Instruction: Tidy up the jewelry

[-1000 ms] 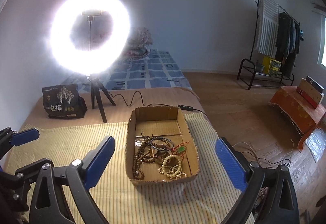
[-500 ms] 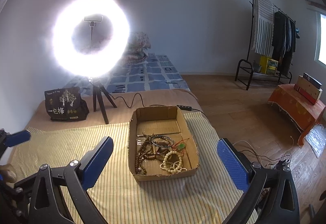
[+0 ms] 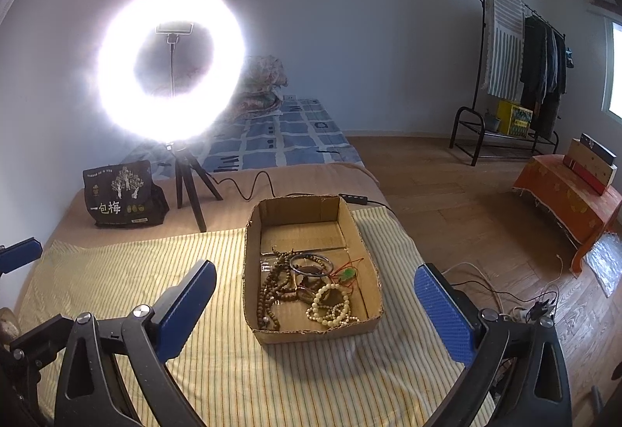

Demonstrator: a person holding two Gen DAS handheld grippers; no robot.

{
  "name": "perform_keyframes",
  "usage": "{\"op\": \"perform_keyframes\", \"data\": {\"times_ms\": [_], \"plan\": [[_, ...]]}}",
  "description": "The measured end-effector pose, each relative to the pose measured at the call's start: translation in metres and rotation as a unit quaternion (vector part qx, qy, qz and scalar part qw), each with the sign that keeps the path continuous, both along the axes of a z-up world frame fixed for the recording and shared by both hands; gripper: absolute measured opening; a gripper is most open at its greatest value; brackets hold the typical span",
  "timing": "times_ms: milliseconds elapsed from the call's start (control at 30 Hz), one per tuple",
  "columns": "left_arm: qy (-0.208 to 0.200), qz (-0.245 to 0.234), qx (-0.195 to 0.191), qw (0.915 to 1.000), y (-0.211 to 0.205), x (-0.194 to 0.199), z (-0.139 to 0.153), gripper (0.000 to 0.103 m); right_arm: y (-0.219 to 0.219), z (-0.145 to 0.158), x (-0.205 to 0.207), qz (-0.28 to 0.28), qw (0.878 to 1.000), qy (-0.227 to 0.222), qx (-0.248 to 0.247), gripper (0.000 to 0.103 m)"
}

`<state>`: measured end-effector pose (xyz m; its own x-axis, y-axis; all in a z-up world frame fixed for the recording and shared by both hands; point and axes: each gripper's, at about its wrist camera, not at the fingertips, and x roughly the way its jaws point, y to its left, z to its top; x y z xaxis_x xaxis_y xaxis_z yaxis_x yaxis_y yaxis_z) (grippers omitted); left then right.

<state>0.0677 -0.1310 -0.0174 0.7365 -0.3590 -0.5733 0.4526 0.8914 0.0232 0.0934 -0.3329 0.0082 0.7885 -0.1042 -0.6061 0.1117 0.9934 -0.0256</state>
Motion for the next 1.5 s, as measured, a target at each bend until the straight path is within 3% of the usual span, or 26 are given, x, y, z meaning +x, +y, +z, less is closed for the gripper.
{"op": "perform_keyframes", "data": {"times_ms": [1500], "plan": [[-0.004,0.004,-0.003,1.0000,-0.0010,-0.0004,0.0040,0.103,0.0020,-0.0055,-0.0005,-0.002,1.000,0.005,-0.007,0.103]]}}
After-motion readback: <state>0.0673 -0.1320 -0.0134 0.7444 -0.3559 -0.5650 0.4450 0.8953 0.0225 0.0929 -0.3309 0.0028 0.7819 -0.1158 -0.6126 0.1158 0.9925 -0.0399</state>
